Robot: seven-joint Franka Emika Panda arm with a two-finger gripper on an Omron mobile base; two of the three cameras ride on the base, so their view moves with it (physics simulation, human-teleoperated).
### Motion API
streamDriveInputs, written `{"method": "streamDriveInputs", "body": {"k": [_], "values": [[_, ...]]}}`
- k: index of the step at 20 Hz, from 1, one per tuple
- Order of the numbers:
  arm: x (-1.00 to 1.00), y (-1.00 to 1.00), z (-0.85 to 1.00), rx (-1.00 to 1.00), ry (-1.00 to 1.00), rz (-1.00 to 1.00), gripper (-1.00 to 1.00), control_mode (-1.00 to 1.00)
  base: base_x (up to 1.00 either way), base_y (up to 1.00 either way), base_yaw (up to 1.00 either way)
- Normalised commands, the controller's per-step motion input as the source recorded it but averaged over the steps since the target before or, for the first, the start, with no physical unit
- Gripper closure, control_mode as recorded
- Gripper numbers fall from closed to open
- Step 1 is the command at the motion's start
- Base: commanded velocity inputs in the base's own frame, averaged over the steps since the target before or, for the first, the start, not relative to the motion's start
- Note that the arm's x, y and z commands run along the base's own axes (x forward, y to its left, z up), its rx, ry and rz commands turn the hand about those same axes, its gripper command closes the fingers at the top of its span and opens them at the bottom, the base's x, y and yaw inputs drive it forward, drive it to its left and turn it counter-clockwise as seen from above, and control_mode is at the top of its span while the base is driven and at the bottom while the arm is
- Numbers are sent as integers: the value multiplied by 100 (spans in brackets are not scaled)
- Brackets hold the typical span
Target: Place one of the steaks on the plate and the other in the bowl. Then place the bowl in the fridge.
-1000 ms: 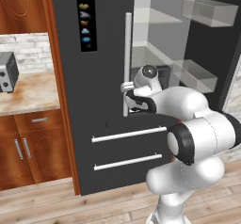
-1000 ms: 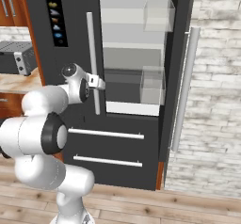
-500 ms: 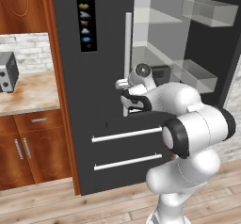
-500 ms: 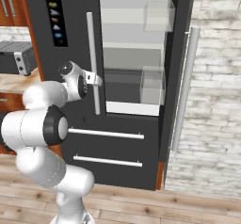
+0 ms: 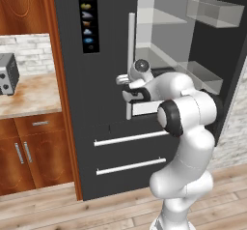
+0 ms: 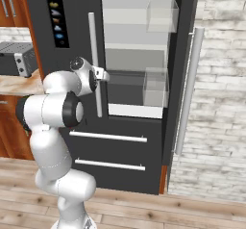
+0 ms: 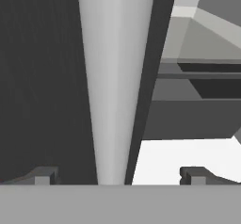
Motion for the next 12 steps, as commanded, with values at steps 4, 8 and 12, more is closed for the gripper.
{"method": "streamDriveInputs", "body": {"k": [4,8,12], "values": [[64,0,0,0,-1,0,-100,-100,0,0,0],[49,5,0,0,-6,0,-100,-100,0,0,0],[17,1,0,0,-2,0,100,-100,0,0,0]]}}
